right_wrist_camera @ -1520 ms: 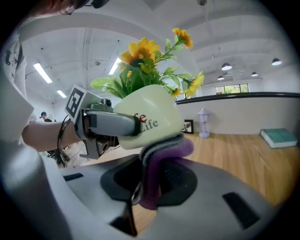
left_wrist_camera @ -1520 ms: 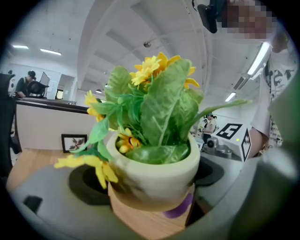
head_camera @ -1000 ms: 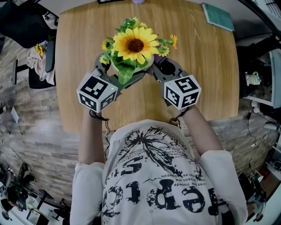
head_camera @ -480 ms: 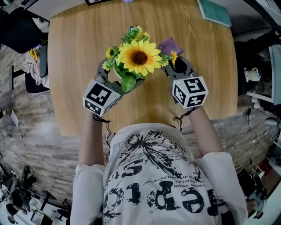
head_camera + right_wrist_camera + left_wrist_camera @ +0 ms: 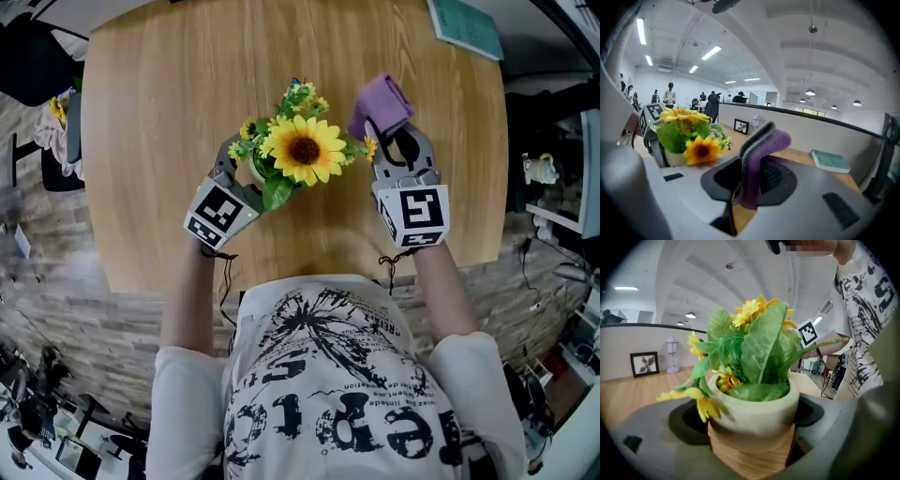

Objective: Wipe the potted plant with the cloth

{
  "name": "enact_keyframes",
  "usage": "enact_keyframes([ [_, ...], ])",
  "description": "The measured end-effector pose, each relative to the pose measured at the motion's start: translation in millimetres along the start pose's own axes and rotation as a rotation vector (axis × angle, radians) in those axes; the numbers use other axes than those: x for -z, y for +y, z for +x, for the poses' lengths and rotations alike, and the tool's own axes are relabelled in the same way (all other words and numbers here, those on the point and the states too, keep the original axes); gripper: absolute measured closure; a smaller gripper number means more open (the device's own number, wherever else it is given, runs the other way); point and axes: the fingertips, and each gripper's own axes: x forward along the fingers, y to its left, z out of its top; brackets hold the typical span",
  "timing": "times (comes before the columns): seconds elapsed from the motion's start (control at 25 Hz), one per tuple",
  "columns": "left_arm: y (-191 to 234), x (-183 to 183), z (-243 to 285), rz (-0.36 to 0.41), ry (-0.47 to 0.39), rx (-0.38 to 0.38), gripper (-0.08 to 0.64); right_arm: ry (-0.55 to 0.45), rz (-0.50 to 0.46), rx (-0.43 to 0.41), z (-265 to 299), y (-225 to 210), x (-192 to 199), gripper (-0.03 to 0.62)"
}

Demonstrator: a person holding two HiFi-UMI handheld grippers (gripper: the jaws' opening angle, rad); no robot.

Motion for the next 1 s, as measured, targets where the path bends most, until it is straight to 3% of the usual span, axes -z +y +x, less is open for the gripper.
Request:
enact_keyframes([
  [0.52,-41,46,60,0.068,0.108,0.113,0.041,-0.011,0.081,-0.007,-9,-37,55,0.514],
  [0.8,-48,64,60,0.132,0.155,0.133,0.040,-0.007,0.113,-0.023,-12,-29,74,0.514],
  [1.0,-46,66,62,0.132,0.184,0.118,0.038,-0.001,0.109,-0.024,-12,-26,72,0.514],
])
